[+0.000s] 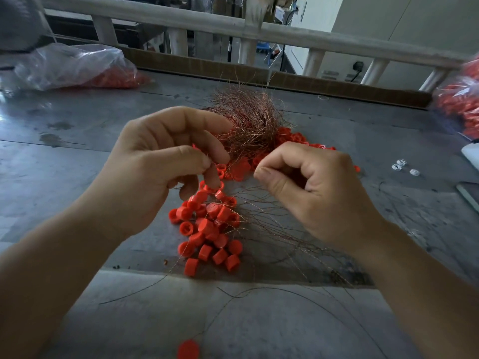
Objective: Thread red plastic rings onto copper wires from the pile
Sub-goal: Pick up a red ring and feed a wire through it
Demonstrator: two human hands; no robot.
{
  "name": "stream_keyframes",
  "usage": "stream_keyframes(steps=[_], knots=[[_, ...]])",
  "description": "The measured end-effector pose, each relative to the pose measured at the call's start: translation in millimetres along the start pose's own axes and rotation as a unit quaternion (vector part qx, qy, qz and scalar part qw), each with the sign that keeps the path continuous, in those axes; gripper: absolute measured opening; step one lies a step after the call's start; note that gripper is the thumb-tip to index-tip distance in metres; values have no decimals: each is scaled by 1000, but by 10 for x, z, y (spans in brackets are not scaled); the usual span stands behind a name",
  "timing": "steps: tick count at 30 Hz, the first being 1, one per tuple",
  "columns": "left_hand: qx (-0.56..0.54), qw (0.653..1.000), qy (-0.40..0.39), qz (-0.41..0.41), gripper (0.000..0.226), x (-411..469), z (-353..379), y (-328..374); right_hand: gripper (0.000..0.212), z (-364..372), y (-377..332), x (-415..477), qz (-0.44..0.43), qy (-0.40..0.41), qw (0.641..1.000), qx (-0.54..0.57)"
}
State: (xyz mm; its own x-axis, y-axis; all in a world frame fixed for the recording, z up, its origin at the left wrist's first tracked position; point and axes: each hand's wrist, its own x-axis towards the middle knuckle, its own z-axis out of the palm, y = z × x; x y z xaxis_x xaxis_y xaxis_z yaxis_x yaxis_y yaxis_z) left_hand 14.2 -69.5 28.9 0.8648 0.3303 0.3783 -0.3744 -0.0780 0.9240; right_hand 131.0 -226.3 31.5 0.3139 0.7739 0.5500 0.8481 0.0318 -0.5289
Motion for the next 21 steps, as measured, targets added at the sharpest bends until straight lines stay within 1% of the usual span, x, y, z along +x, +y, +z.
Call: stream_keyframes(steps=[3, 5, 8, 12, 15, 18, 21], knots=[[35, 999, 25, -10, 36, 17, -18, 2, 12, 12, -3, 0, 3, -10, 1000, -12], [68, 996, 53, -18, 27, 26, -27, -1, 12, 34, 11, -2, 10, -25, 999, -21], [111, 986, 119, -25, 19, 53, -61, -12, 12, 47, 42, -8, 41, -68, 996, -42], [161, 968, 190, -40, 26, 89, -145, -58, 12, 86, 86, -14, 86, -166, 975, -118], [190, 955, 223, -55, 27, 130, -236, -115, 14, 90, 110, -9, 116, -193, 964, -142], [267, 926, 259, -62, 31, 169, -339, -199, 14, 73, 107, 7, 133, -200, 959, -150], [385, 881, 263, -73, 31, 179, -416, -275, 17, 55, 95, 23, 140, -190, 962, -134]])
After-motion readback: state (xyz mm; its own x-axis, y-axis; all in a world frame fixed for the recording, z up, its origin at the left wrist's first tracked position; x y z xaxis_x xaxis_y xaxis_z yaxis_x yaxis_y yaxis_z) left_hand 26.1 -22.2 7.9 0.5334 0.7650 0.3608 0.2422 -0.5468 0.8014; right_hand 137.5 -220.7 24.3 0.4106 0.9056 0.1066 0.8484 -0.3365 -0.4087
